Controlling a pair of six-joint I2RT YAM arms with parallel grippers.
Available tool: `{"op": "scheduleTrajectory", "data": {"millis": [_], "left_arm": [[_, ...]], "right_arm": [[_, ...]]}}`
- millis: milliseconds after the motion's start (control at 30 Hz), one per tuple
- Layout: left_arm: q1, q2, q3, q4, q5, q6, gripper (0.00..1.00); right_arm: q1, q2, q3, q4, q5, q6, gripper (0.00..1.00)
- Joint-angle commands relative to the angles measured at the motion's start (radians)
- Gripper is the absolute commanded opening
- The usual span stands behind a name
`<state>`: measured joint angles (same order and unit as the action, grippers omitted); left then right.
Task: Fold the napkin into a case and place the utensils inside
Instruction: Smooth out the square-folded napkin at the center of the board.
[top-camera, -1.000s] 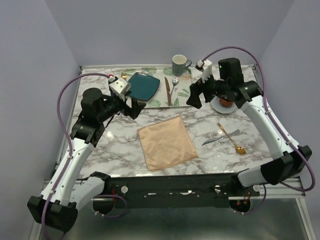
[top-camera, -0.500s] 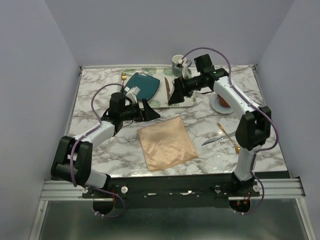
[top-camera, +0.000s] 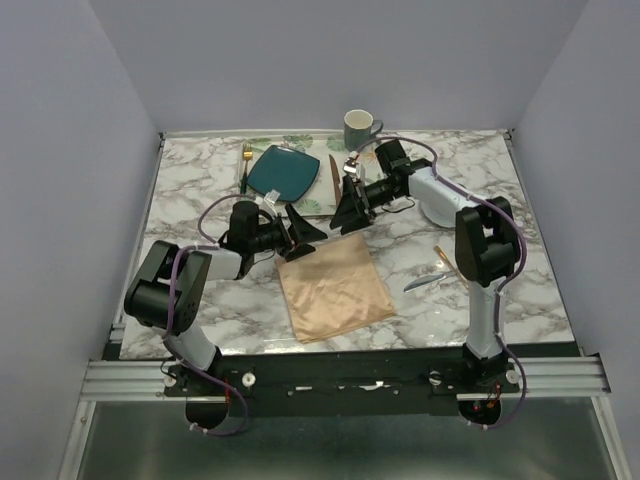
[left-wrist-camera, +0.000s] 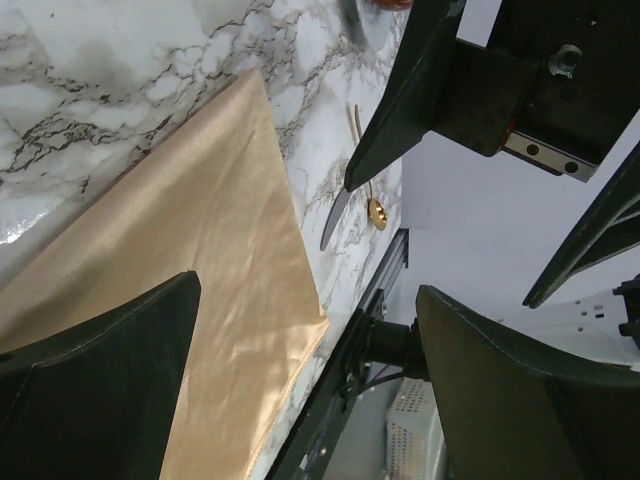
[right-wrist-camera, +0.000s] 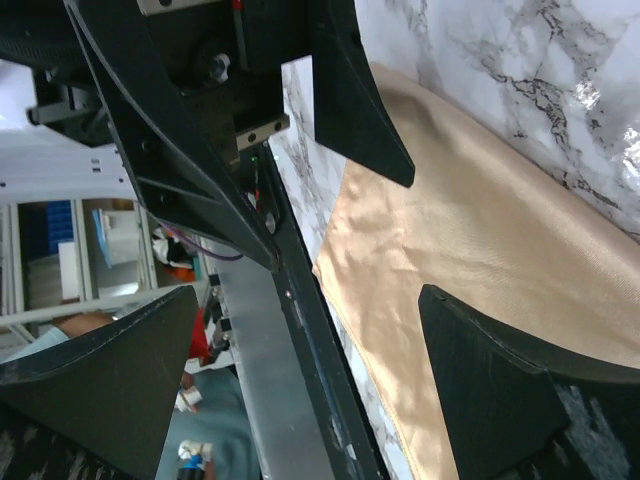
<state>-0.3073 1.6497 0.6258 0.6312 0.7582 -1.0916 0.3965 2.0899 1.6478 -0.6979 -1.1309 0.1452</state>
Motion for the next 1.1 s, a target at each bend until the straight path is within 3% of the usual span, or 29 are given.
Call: {"op": "scheduleTrajectory", "data": {"millis": [0, 600, 1067], "left_arm": [[-0.007, 0.045, -0.017, 0.107, -0.006, -0.073, 0.99], [0.031, 0.259, -0.005, 0.226, 0.007, -0.091, 0.99], [0.161, 0.116, -0.143, 0.182, 0.079, -0.03, 0.99]], "right_arm": [[0.011, 0.059, -0.005, 0.098, -0.03, 0.111, 1.0], [-0.022, 0.239, -0.002, 0.11, 0.04, 0.079, 1.0], [-0.045, 0.271, -0.01, 0.083, 0.123, 0.01, 1.0]]}}
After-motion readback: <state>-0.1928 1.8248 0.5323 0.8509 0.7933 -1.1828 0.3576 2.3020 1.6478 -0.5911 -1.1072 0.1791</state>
